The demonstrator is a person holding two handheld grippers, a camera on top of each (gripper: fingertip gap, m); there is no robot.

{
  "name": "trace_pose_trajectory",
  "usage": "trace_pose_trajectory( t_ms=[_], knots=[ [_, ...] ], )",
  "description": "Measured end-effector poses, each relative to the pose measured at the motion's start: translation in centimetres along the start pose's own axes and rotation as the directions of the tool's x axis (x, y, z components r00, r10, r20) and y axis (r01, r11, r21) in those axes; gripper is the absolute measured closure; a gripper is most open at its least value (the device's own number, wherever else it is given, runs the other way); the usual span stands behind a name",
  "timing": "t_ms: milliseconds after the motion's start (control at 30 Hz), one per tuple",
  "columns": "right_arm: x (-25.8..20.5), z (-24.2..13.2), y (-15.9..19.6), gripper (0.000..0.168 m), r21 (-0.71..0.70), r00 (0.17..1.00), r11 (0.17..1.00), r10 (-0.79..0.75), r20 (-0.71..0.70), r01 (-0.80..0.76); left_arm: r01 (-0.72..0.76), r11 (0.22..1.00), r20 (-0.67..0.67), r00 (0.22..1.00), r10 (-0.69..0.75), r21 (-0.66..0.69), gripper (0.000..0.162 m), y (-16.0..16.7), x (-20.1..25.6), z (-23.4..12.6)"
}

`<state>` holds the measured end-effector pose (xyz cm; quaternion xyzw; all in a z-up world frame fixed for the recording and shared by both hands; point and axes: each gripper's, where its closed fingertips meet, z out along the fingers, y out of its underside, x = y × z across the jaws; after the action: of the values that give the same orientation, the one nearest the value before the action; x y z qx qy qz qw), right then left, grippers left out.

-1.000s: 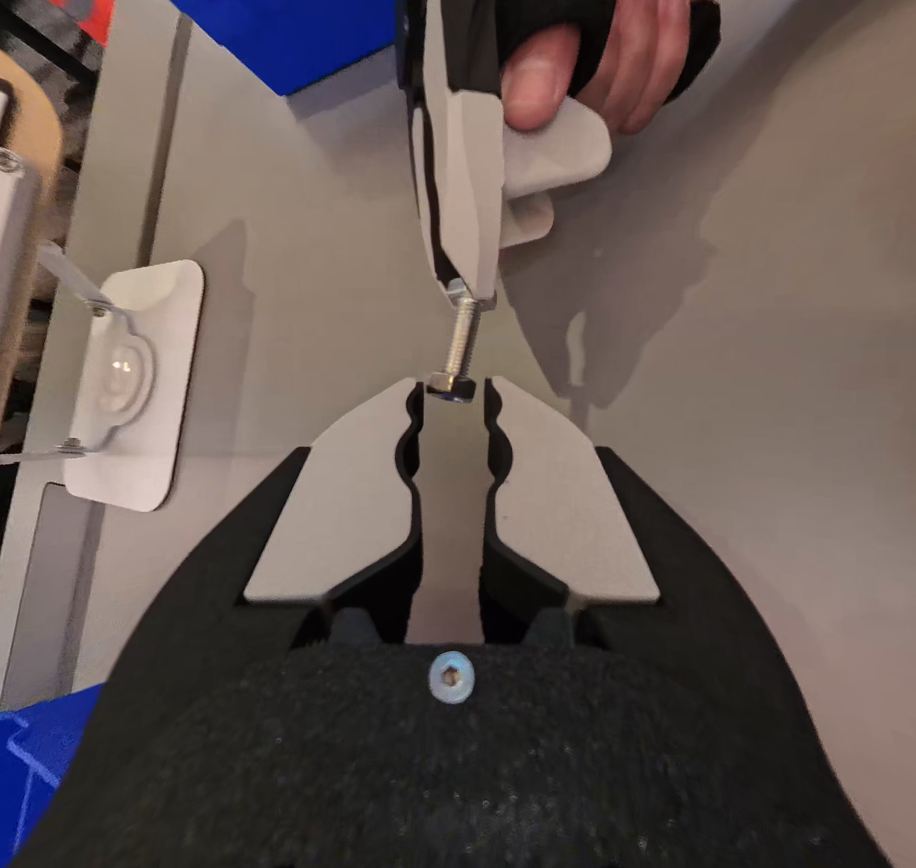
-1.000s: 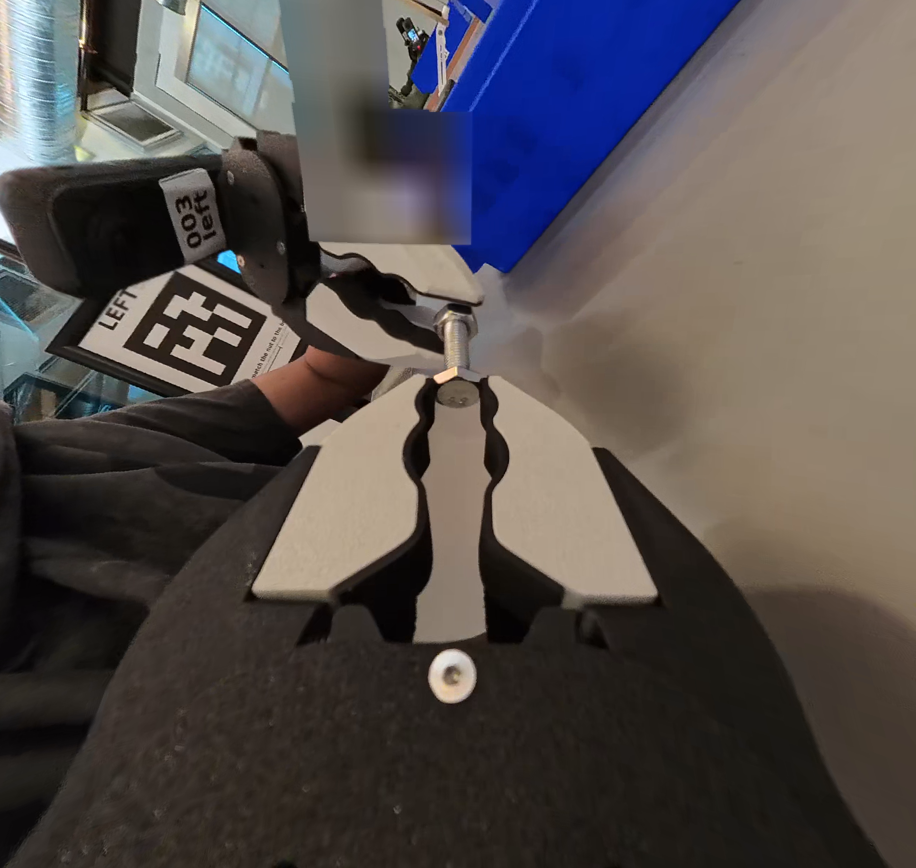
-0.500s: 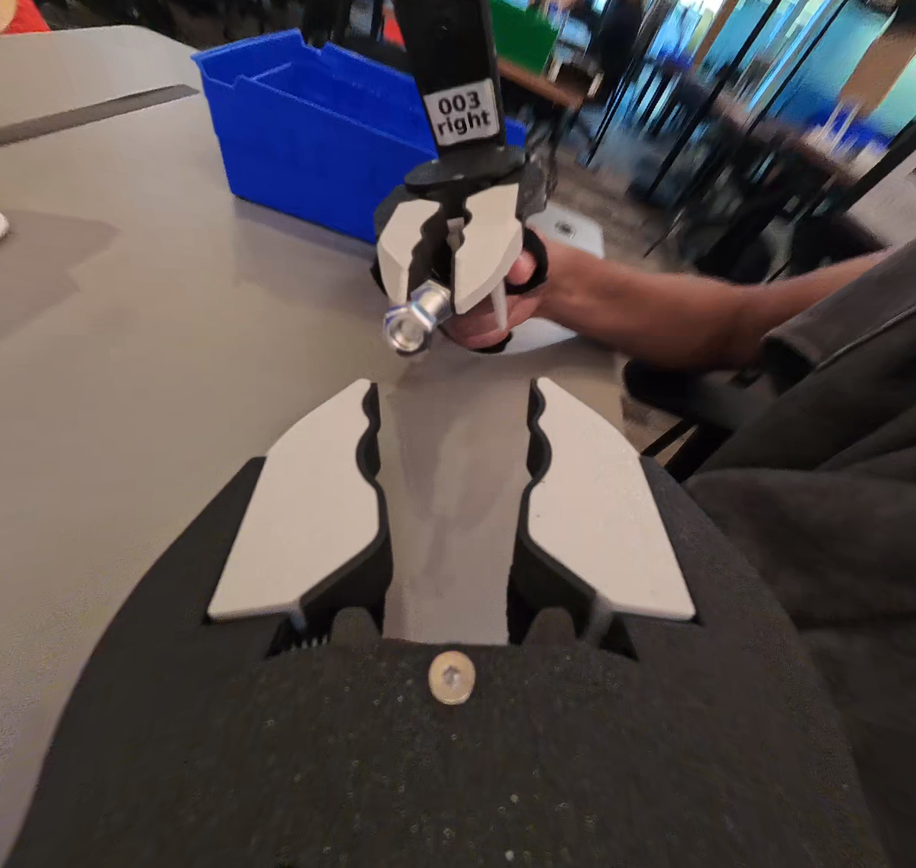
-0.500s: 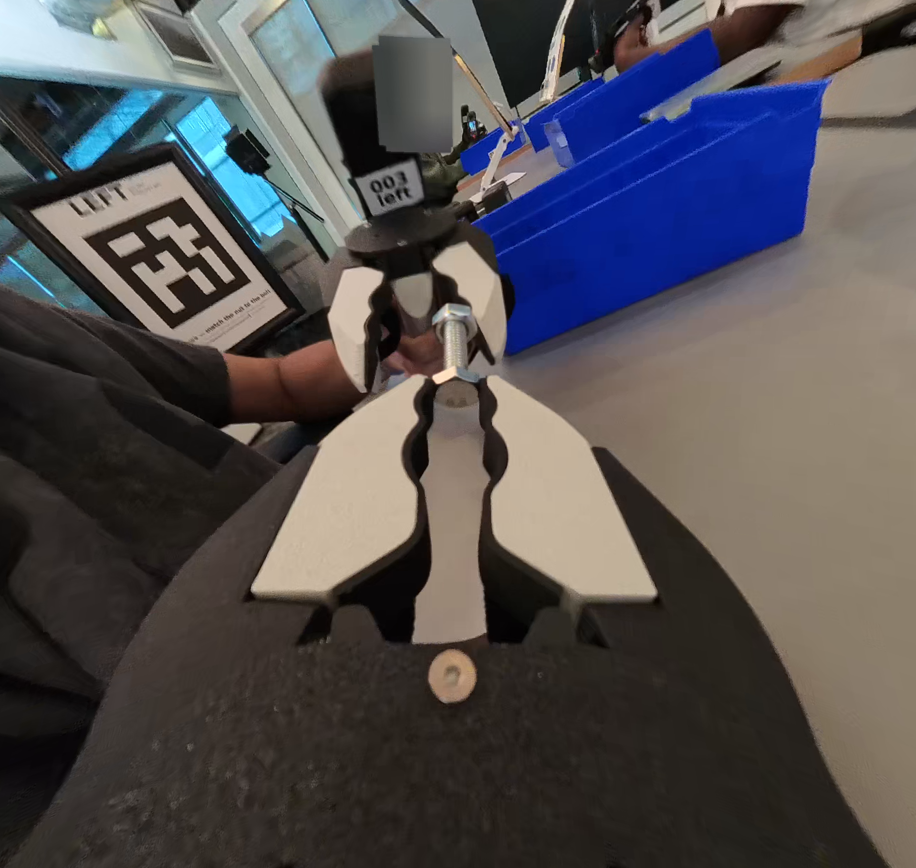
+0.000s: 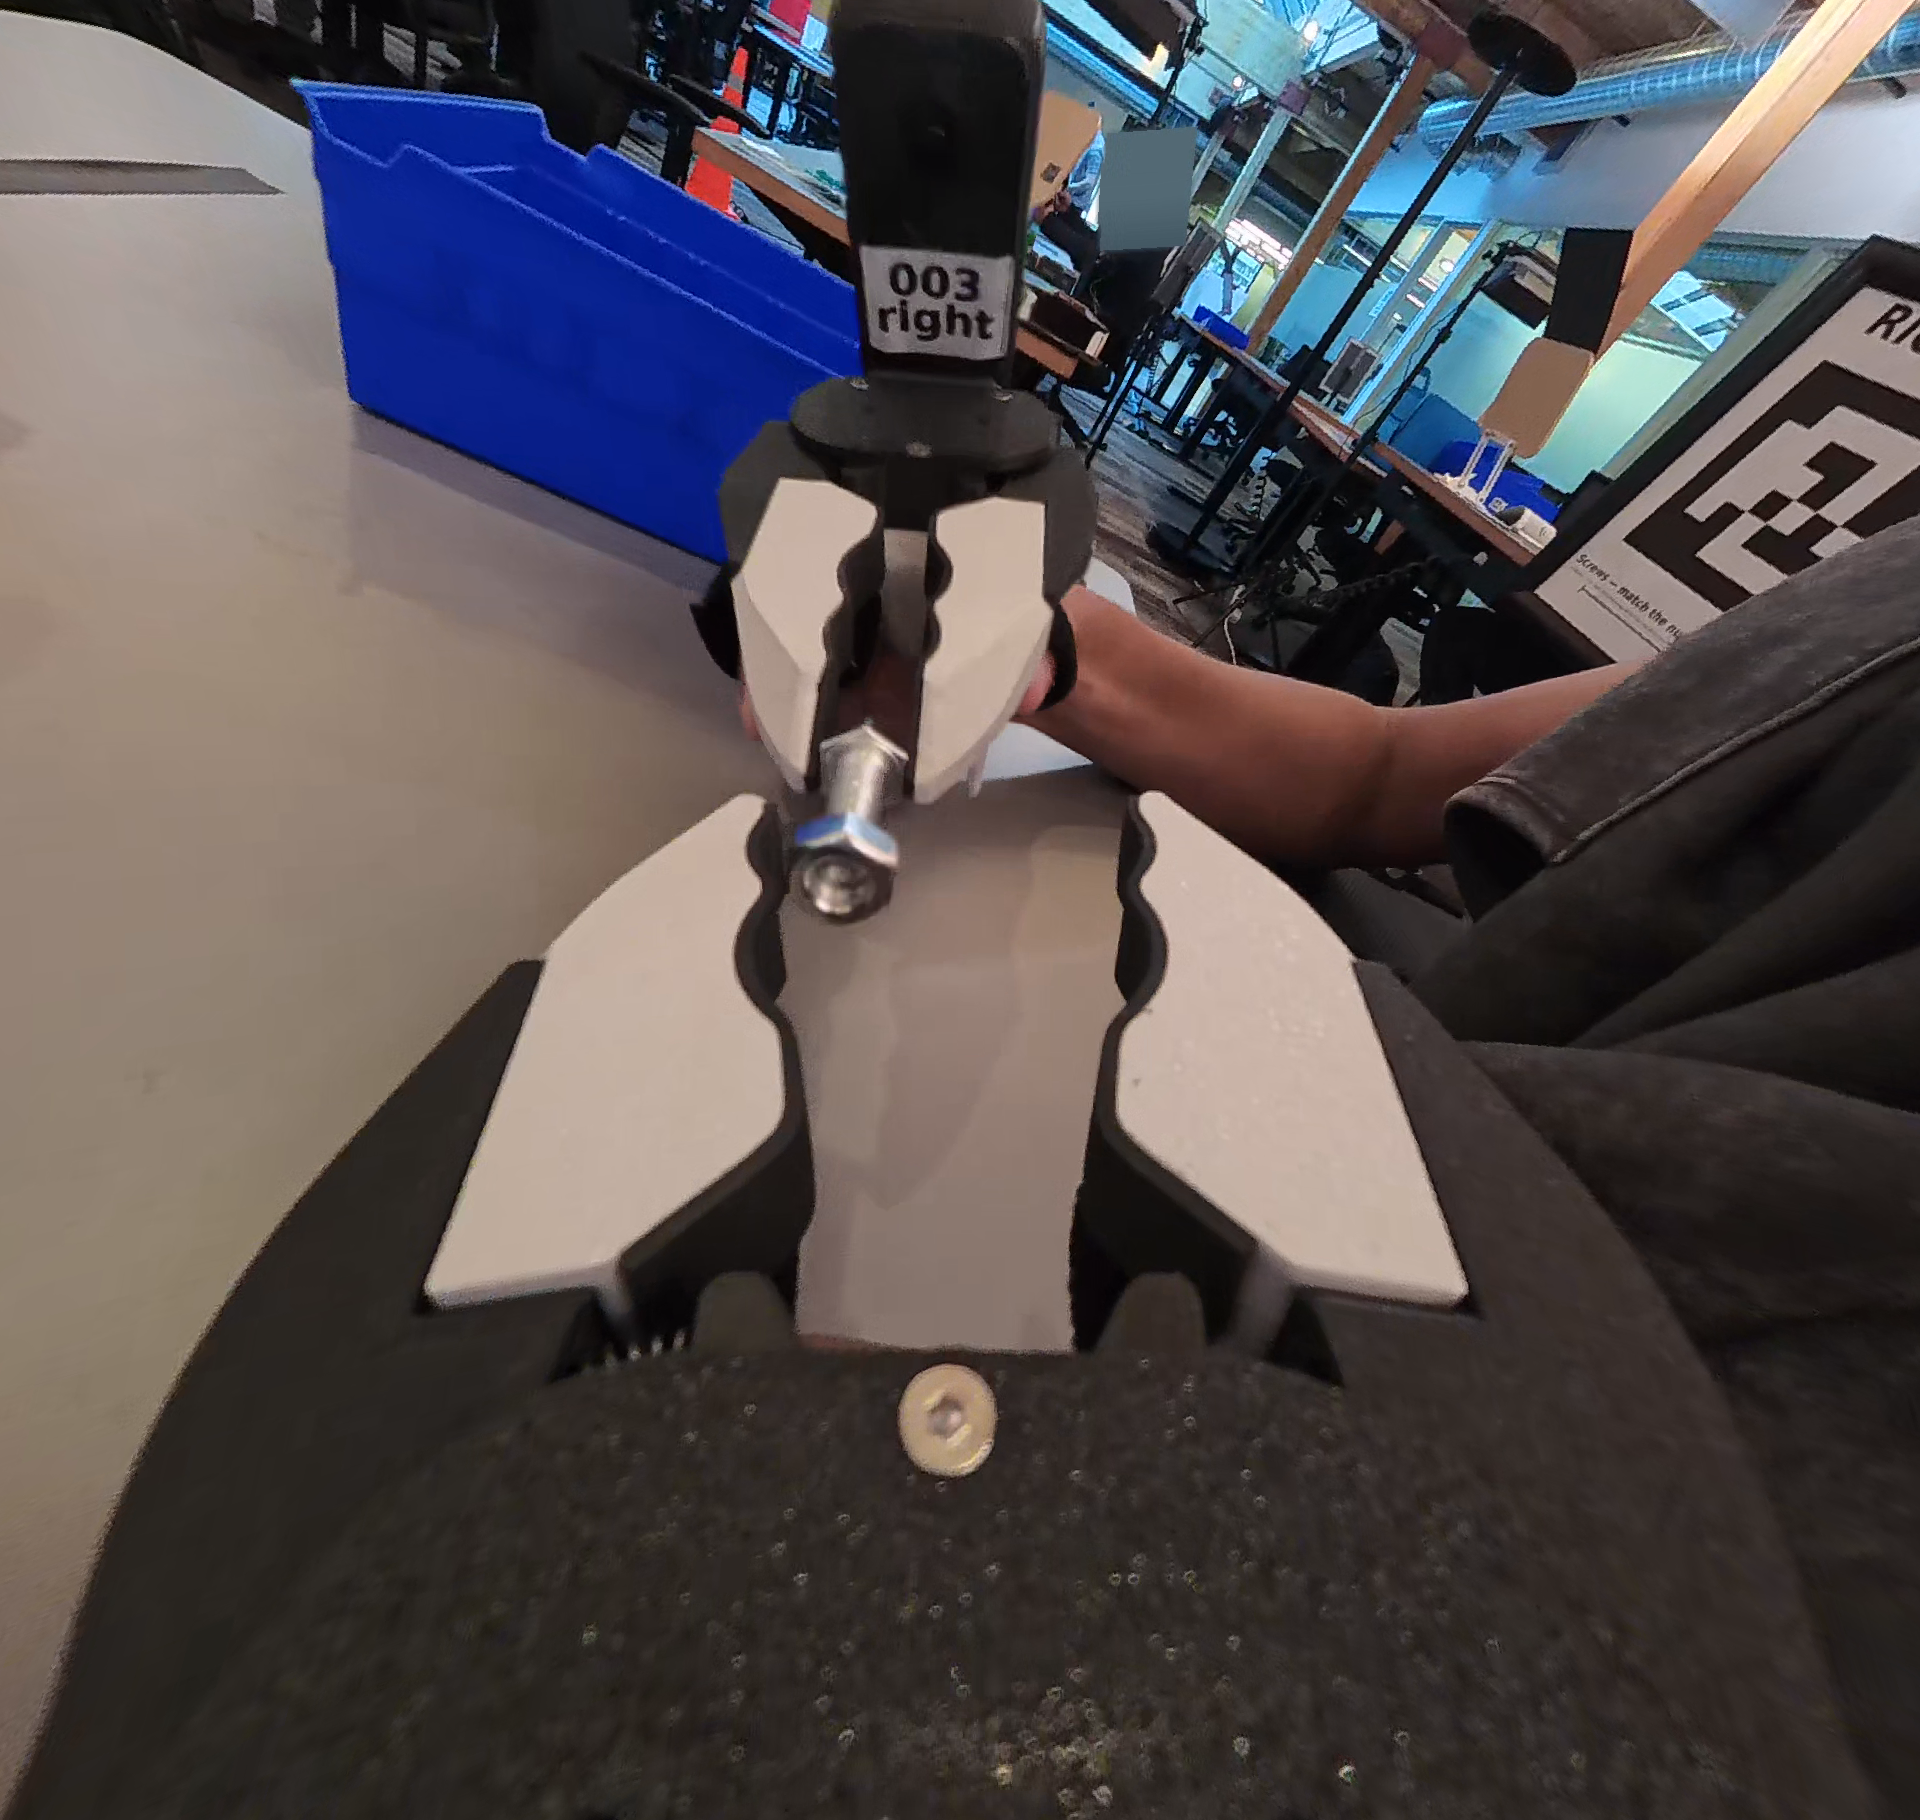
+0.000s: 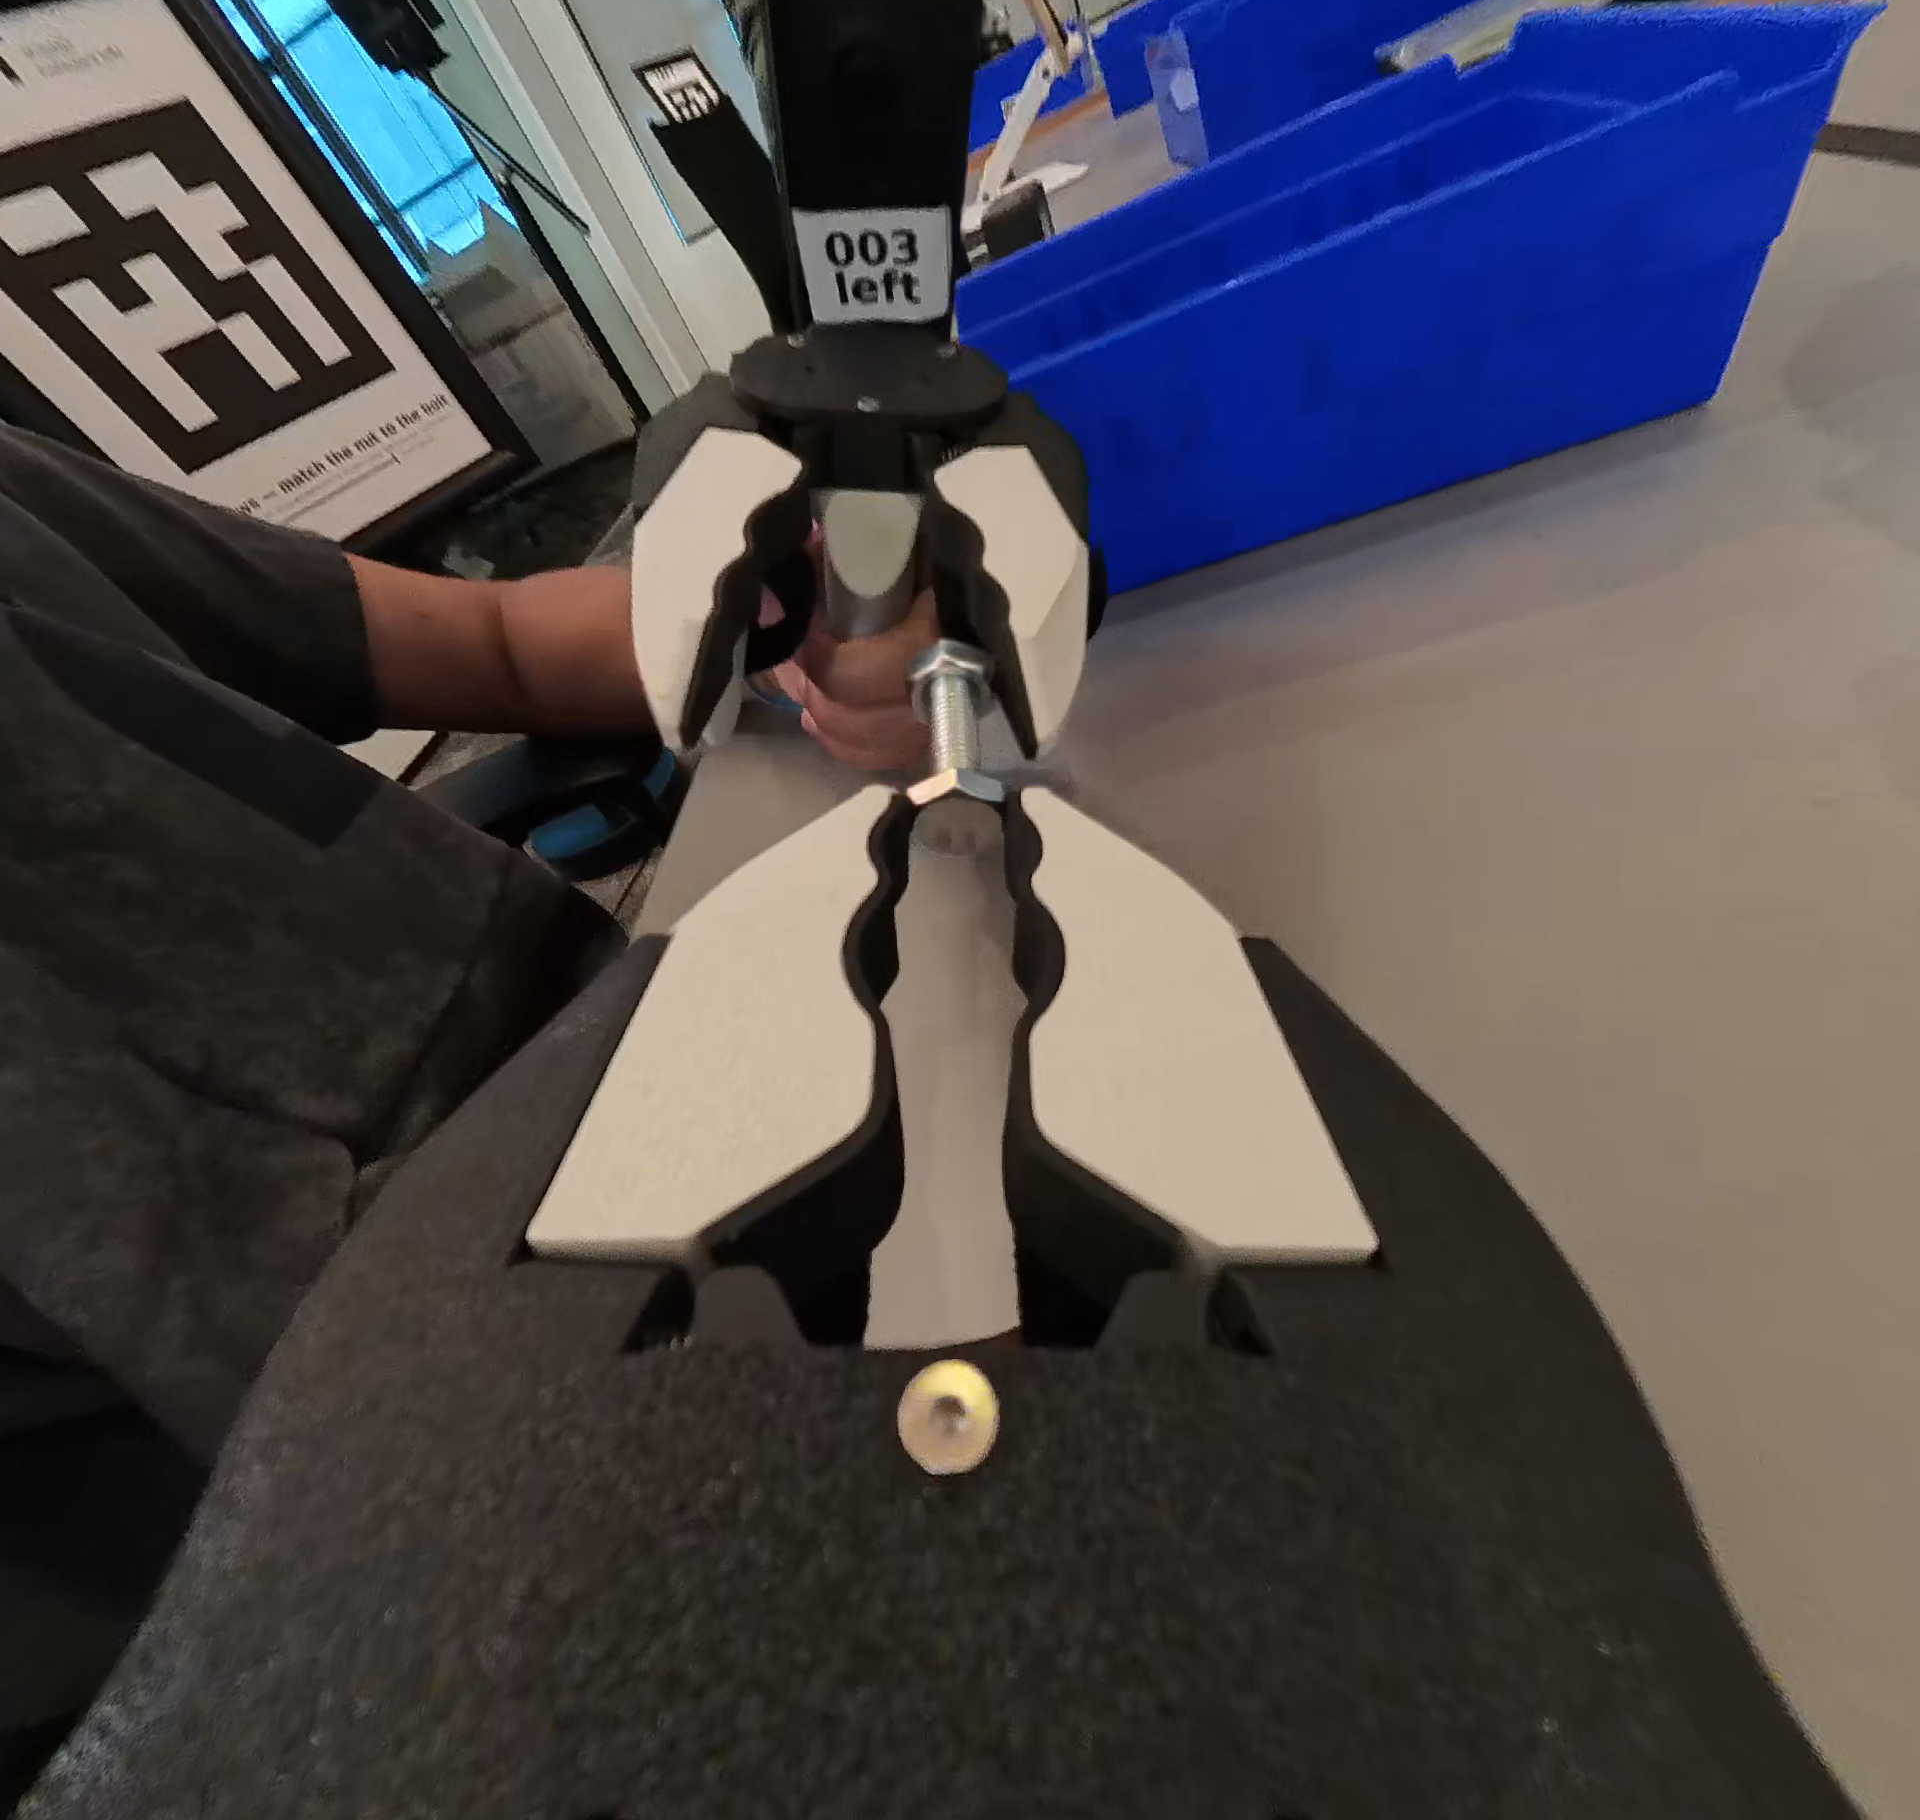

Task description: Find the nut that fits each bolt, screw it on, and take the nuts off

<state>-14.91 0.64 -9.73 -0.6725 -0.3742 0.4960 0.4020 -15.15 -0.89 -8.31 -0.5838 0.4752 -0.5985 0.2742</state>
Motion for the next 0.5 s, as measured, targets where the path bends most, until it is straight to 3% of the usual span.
trace_pose_trajectory(
  t_ms=[233,367,500],
  knots=[
    [0.3,-0.8,-1.0,0.15,0.054,1.0,0.998,0.012,-0.015,-0.011,-0.023,1.0,0.011,1.0,0.023,0.004,0.104,0.1,-0.5,-0.4],
    [0.4,0.1,0.6,0.15,-0.029,0.999,1.0,0.009,-0.031,-0.01,-0.053,0.999,0.015,0.999,0.052,0.015,0.105,-0.3,-0.3,-0.4],
    [-0.6,-0.6,-1.3,0.15,0.06,1.0,0.998,0.007,0.009,-0.008,-0.053,0.999,0.019,0.998,0.053,0.003,0.105,0.0,-0.6,-0.3]
  ],
)
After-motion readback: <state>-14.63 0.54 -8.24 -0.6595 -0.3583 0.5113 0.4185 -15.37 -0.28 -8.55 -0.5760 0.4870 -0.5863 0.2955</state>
